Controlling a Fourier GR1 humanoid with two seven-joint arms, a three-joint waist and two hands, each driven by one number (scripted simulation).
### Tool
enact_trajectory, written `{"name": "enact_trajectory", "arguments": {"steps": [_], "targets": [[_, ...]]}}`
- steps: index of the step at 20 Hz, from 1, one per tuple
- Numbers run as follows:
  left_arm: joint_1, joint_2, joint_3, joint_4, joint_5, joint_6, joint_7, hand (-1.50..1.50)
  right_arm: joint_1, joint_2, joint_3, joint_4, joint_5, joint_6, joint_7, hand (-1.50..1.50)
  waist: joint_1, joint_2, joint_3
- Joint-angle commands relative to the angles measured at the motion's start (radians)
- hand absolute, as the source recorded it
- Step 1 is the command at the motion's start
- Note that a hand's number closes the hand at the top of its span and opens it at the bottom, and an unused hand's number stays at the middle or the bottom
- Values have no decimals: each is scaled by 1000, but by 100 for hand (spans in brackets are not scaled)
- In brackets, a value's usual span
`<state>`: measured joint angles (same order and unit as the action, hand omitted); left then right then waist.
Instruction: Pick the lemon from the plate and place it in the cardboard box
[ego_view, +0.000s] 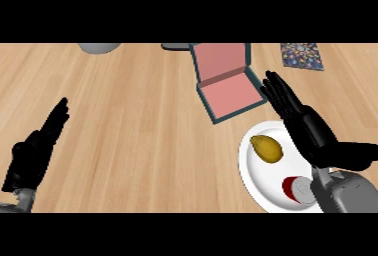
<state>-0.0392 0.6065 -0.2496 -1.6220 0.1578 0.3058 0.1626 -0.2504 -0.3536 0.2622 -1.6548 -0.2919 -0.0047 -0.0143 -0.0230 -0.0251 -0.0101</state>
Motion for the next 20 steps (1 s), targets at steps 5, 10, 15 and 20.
{"name": "enact_trajectory", "arguments": {"steps": [5, 10, 15, 20], "targets": [[-159, -102, -61, 41, 26, -144, -113, 0, 114, -77, 25, 110, 47, 86, 32, -150, -4, 33, 9], [-117, -143, -108, -9, 43, -140, -95, 0, 126, -299, 42, 103, 462, -33, -134, -150, -35, 25, 6], [-147, -175, -125, 29, 31, -150, -105, 0, 208, -352, 120, 57, 744, -209, -287, -150, -22, 21, 10], [-145, -220, -143, 62, -7, -154, -123, 0, 347, -468, 50, -160, 796, -210, -181, -150, -2, 20, 9]]}}
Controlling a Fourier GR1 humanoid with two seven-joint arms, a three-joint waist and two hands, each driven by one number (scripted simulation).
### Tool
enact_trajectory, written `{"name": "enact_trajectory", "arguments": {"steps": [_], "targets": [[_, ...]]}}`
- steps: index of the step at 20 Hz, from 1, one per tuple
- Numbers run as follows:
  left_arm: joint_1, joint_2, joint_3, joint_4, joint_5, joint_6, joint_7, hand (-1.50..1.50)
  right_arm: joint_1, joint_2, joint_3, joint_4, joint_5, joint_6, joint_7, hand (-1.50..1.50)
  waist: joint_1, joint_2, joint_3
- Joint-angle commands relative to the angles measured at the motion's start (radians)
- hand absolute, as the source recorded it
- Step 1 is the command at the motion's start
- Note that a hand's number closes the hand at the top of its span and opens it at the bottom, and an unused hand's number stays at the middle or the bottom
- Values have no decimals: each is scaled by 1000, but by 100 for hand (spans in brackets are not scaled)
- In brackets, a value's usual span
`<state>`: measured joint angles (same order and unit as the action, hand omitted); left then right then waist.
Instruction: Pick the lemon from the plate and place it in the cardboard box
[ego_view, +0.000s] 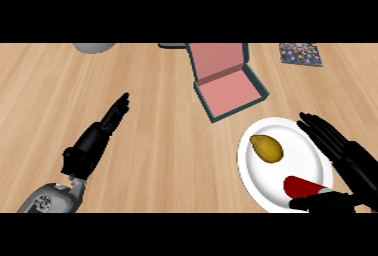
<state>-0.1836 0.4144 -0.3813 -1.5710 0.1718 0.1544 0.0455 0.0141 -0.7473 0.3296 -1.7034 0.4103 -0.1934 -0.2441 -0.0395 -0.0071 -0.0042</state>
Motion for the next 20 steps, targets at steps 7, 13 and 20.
{"name": "enact_trajectory", "arguments": {"steps": [7, 13, 20], "targets": [[-29, -62, -4, 46, -43, -11, -4, 0, 142, -253, -92, -420, -79, 323, 322, -150, 18, 3, 2], [11, -51, 32, 16, -34, -83, -34, 0, 102, -194, -89, -446, -142, 469, 473, -150, 38, 6, 4], [-41, -141, 47, 78, -97, -89, -17, 0, -127, 40, -22, -303, -90, 540, 583, -150, 45, 9, 4]]}}
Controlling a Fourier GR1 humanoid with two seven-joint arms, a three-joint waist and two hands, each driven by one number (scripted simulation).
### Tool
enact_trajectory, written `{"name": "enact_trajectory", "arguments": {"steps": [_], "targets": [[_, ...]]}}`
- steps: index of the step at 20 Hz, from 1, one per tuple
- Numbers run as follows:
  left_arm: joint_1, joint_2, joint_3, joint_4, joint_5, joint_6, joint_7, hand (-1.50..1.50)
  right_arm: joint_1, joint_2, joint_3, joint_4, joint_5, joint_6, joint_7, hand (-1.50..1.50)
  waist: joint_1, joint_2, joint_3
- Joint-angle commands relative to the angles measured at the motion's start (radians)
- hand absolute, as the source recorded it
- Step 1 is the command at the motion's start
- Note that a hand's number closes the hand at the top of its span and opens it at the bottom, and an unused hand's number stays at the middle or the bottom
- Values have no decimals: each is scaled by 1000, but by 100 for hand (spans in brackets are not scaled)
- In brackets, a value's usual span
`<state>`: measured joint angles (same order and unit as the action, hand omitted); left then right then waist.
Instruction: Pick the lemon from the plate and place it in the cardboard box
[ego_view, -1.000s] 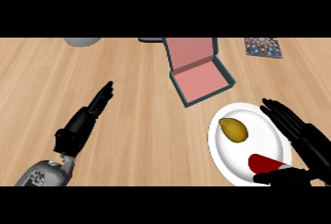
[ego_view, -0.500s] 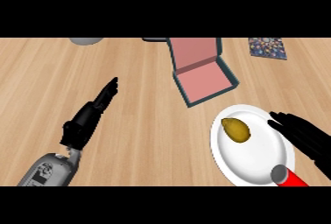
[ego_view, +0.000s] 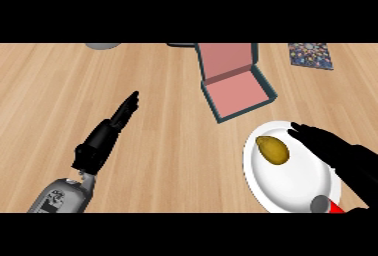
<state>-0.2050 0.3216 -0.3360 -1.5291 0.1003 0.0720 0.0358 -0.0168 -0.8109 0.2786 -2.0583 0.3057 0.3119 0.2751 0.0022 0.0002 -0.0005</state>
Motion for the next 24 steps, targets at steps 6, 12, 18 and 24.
{"name": "enact_trajectory", "arguments": {"steps": [6, 12, 18, 24], "targets": [[-16, -52, 55, -7, -61, -38, 37, 0, -91, 169, 25, 171, 151, 88, 14, -150, 0, -1, 1], [6, -61, 119, -19, -57, -104, 34, 0, -77, 250, 24, 271, 270, 87, -58, -150, -1, -1, 1], [-17, -152, 72, 26, -151, -62, 35, 0, -137, 389, 79, 392, 404, -10, -113, -150, -1, 0, 1], [-32, -153, 130, 75, -150, -135, 2, 0, -96, 300, -57, 426, 383, 74, -259, -150, -5, 1, 1]]}}
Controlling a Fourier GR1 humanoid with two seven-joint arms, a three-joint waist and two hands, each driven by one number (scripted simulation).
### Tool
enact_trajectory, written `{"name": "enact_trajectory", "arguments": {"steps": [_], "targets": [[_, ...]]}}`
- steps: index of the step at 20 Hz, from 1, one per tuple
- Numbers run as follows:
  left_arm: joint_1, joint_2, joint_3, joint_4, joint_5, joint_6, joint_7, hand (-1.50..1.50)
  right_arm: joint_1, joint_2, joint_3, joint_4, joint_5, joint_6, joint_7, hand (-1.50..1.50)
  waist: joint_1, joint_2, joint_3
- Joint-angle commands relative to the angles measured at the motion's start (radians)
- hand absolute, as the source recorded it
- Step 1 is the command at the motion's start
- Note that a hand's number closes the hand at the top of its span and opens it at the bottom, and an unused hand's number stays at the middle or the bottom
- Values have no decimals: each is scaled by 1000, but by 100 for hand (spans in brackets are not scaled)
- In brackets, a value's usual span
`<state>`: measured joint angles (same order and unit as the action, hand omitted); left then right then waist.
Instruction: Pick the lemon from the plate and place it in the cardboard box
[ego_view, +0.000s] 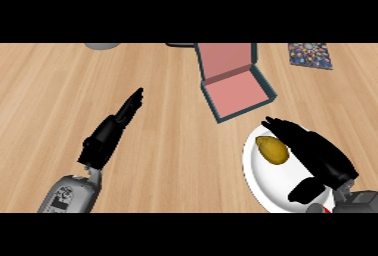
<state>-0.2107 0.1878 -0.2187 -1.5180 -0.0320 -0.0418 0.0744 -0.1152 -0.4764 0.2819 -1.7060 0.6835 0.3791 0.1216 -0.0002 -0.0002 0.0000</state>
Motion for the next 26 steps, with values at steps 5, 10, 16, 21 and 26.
{"name": "enact_trajectory", "arguments": {"steps": [5, 10, 16, 21, 26], "targets": [[-23, -54, 40, 6, -48, -9, 16, 0, -1, 64, -13, 83, 92, 37, -53, -150, -1, 0, 0], [10, 3, 92, -22, -26, -98, 10, 0, -6, 114, -4, 112, 146, 56, -30, -150, 1, 0, 0], [0, -29, 130, 16, -44, -103, -15, 0, 33, 151, 7, 132, 229, 24, -63, -150, -1, 0, 0], [28, -59, 114, -31, -72, -112, 14, 0, -6, 175, -25, 223, 292, -22, -113, -150, 1, 0, 0], [42, -117, 70, -33, -124, -68, 2, 0, -22, 195, -13, 261, 344, -17, -97, -150, 0, 0, 0]]}}
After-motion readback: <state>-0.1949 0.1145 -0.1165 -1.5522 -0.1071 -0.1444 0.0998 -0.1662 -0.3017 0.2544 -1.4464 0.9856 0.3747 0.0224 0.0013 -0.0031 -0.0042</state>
